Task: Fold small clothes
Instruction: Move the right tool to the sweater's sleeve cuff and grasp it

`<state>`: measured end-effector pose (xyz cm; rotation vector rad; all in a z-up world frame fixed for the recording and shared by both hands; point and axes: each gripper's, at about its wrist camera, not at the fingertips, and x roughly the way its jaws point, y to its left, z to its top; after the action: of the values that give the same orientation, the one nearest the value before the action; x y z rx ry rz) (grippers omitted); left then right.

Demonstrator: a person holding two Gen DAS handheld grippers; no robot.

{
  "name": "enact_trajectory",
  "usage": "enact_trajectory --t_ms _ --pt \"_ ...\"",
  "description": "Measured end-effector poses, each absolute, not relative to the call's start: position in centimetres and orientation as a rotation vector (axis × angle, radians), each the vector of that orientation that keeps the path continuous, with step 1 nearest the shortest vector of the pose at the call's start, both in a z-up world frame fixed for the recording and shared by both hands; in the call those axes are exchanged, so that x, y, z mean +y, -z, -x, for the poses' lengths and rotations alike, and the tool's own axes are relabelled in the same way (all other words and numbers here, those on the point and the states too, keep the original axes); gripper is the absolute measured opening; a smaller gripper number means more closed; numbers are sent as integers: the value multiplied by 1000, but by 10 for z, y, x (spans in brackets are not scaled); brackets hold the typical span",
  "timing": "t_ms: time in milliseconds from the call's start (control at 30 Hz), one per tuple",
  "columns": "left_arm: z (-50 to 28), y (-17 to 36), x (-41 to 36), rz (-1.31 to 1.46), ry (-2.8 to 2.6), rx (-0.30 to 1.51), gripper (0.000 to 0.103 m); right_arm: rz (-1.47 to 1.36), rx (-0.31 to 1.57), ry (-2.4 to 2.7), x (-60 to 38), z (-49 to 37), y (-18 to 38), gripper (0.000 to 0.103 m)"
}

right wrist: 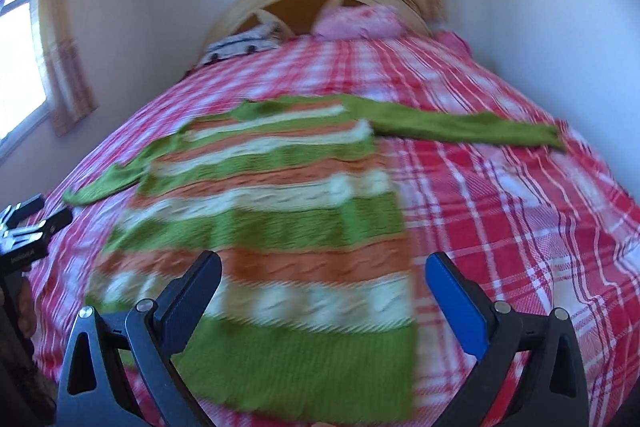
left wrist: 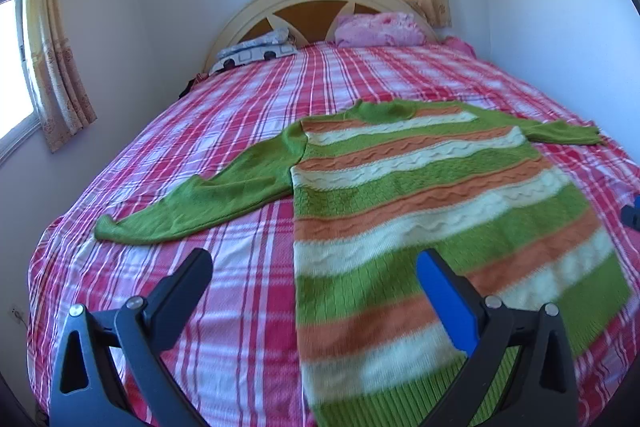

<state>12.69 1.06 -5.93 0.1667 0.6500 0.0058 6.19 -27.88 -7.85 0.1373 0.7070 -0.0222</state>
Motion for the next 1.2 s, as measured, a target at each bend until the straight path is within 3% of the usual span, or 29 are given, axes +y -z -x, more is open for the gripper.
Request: enact_trajectory --t_ms 433,800,1200 --pt "-213 86 -17 -129 -10 714 103 -221 766 168 -376 -137 98 101" --pt "-266 98 -47 -157 -13 701 103 -330 773 308 -480 -189 100 80" --pt "-294 123 -50 -138 -26 814 103 -540 770 512 -602 -209 117 76"
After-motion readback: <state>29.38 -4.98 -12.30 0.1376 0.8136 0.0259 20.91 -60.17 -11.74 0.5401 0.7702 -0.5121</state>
